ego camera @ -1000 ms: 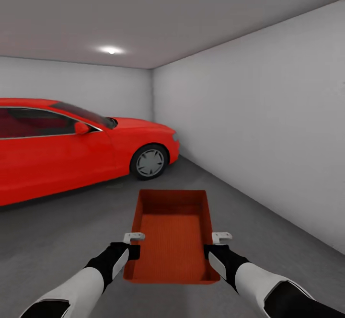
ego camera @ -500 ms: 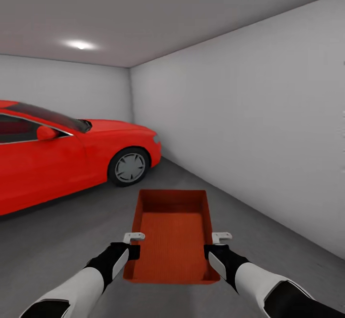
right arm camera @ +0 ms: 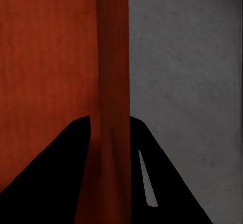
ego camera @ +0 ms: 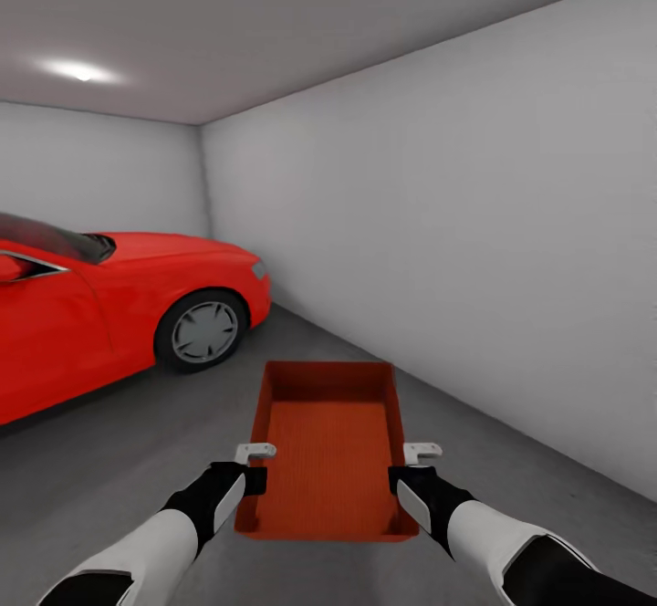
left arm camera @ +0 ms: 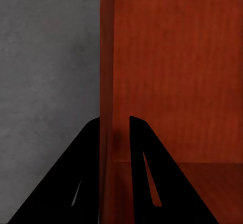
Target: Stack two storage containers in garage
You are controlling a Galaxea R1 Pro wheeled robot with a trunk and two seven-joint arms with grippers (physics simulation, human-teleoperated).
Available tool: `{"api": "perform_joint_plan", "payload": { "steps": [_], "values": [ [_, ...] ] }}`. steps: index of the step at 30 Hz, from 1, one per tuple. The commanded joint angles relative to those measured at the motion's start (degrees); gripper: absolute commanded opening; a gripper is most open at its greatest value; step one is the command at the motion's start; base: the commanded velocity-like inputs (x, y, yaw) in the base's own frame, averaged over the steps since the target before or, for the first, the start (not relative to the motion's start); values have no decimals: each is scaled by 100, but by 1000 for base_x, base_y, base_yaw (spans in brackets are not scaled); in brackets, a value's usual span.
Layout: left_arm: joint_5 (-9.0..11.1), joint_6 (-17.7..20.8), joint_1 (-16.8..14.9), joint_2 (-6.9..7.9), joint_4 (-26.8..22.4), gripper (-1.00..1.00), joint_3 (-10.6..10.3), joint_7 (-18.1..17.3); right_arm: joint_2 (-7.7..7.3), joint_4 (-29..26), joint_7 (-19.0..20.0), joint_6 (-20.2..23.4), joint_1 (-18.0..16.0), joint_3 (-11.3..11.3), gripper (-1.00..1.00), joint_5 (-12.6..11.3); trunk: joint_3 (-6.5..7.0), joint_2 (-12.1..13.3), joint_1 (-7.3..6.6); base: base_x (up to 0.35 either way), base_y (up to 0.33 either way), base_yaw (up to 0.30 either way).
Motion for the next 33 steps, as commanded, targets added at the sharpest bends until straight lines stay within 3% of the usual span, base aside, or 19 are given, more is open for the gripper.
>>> {"api": "perform_joint_plan", "payload": {
  "steps": [1,21,33],
  "values": [
    [-108,43,-2,-44,-8,-100,37,61,6,-9,-50,44,-5,125,-100,91,-10,-8,5,321,0,-254],
    [-110,43,-2,-44,-8,-100,37,61,6,-9,-50,46,-7,125,-100,91,-10,-8,5,312,0,-254],
    [-112,43,-2,-52,-8,-100,38,61,6,-9,-50,44,-9,125,-100,91,-10,-8,5,50,0,-254]
  ]
}}
